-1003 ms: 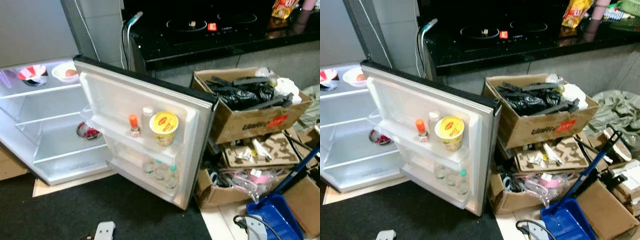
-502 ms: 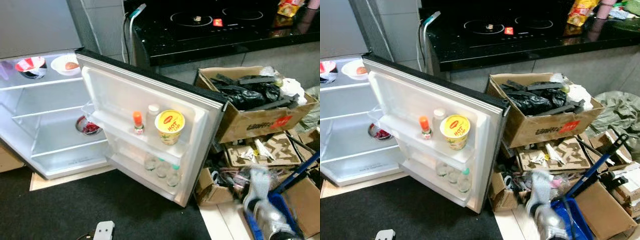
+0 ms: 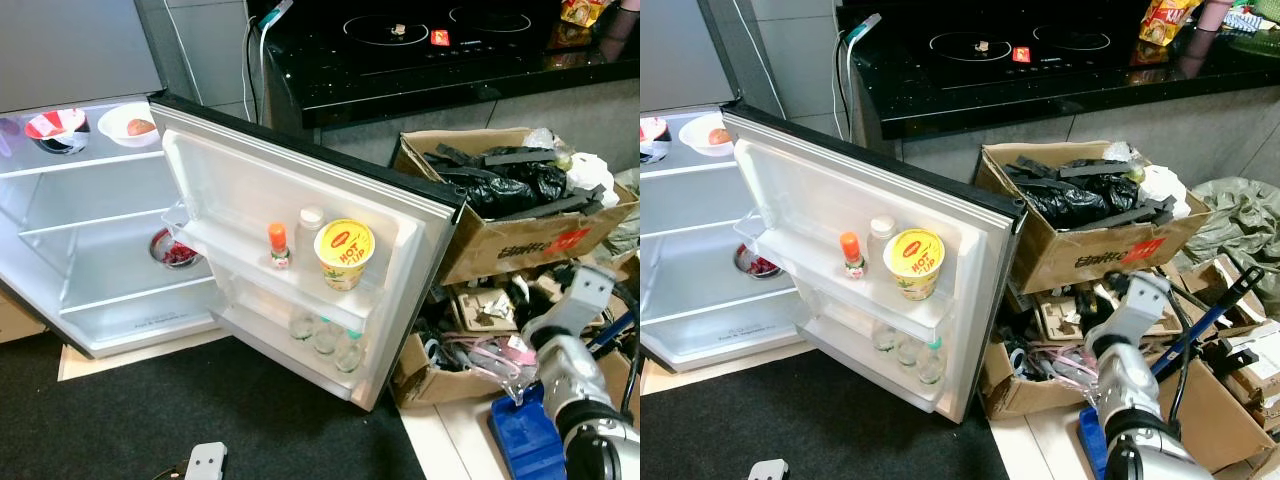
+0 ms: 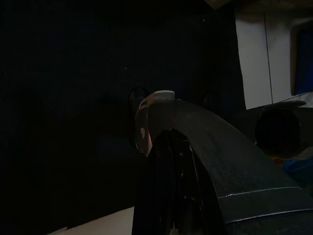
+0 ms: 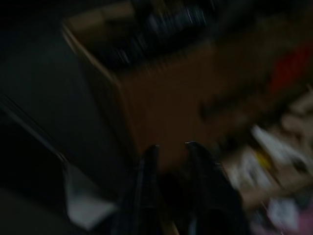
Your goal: Restocking fridge
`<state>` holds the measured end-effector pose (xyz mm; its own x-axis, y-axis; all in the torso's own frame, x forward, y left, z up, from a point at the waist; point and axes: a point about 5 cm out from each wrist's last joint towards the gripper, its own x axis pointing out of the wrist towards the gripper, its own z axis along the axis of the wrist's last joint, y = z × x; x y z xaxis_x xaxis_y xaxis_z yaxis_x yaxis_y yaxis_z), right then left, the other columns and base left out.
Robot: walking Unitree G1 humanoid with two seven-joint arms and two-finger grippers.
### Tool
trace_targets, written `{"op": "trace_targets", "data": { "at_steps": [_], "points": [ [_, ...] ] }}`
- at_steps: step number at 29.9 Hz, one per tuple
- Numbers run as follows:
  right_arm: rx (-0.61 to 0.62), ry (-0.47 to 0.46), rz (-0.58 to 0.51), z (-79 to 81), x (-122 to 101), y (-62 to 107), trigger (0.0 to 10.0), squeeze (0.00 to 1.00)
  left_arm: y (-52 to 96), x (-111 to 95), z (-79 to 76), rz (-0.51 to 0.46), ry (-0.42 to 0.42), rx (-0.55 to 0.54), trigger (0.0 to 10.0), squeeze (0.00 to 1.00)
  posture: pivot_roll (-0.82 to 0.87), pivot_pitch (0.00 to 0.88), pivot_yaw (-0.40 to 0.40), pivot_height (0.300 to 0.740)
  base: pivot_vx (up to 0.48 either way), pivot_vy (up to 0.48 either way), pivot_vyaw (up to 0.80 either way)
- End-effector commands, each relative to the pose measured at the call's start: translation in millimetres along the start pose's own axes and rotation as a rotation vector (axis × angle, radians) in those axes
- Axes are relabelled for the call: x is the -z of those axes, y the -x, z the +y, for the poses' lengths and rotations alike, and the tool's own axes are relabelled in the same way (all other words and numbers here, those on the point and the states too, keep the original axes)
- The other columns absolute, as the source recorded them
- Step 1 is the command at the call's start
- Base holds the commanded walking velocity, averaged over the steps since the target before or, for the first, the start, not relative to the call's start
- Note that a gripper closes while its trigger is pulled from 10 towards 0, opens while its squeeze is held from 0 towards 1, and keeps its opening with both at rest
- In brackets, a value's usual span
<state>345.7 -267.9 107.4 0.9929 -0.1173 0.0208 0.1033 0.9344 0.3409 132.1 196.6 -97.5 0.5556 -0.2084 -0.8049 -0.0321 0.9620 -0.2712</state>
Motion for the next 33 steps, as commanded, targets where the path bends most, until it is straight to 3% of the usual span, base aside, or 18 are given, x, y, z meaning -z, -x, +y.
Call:
{"op": "trace_targets", "data": {
  "at_steps": [1,2,3,4,6,8,12,13,15,20,21,25,33],
  "points": [
    [-0.024,-0.01,-0.024,0.0,-5,-0.7,4.6,0.0,2.5,14,-1.4,0.043,0.014,0.004,10.0,0.0,-0.02,0.086,-0.014,0.74,0.0,0.0,0.0],
    [-0.049,-0.009,-0.035,3.8,-7,-2.8,4.6,0.0,2.5,14,-1.5,0.043,0.014,0.004,10.0,0.0,-0.02,0.086,-0.014,0.74,0.0,0.0,0.0],
    [-0.092,-0.003,-0.045,10.4,-10,-5.7,10.0,0.0,2.6,14,-1.2,0.043,0.014,0.004,10.0,0.0,-0.03,0.089,-0.014,0.74,0.0,0.0,0.0],
    [-0.141,0.006,-0.054,18.2,-13,-8.6,10.0,0.0,2.7,14,-1.1,0.043,0.014,0.004,10.0,0.0,-0.03,0.089,-0.013,0.74,0.0,0.0,0.0],
    [-0.141,0.006,-0.054,18.2,-13,-8.6,10.0,0.0,2.7,14,-1.1,0.043,0.014,0.004,10.0,0.0,-0.03,0.089,-0.013,0.74,0.0,0.0,0.0],
    [-0.267,0.018,-0.077,40.9,-19,-15.9,10.0,0.0,2.8,14,-1.4,0.044,0.016,0.007,10.0,0.0,-0.03,0.091,-0.014,0.74,0.0,0.0,0.0],
    [-0.403,0.056,-0.074,68.4,-22,-22.1,10.0,0.0,2.8,15,-2.2,0.045,0.019,0.011,10.0,0.0,-0.02,0.093,-0.018,0.74,0.0,0.0,0.0],
    [-0.403,0.056,-0.074,68.4,-22,-22.1,10.0,0.0,2.8,15,-2.2,0.045,0.019,0.011,10.0,0.0,-0.02,0.093,-0.018,0.74,0.0,0.0,0.0],
    [-0.489,0.116,-0.057,82.4,-18,-21.6,10.0,0.0,3.1,16,-2.0,0.045,0.019,0.011,10.0,0.0,-0.02,0.092,-0.022,0.74,0.0,0.0,0.0],
    [-0.615,0.125,-0.042,95.3,-14,-18.1,10.0,0.0,3.4,16,-1.7,0.044,0.02,0.012,10.0,0.0,-0.02,0.092,-0.022,0.74,0.0,0.0,0.0],
    [-0.697,0.157,-0.023,100.9,-10,-14.4,10.0,0.0,3.3,16,-1.9,0.046,0.018,0.012,10.0,0.0,-0.02,0.088,-0.025,0.74,0.0,0.0,0.0],
    [-0.827,0.214,0.03,107.1,0,-6.3,10.0,0.0,3.1,16,-2.2,0.046,0.017,0.015,10.0,0.0,-0.03,0.085,-0.029,0.74,0.0,0.0,0.0],
    [-1.156,0.121,0.105,121.2,9,17.9,10.0,0.0,2.3,14,-3.1,0.042,0.017,0.02,10.0,0.0,-0.03,0.086,-0.031,0.74,0.0,0.0,0.0]
  ]
}}
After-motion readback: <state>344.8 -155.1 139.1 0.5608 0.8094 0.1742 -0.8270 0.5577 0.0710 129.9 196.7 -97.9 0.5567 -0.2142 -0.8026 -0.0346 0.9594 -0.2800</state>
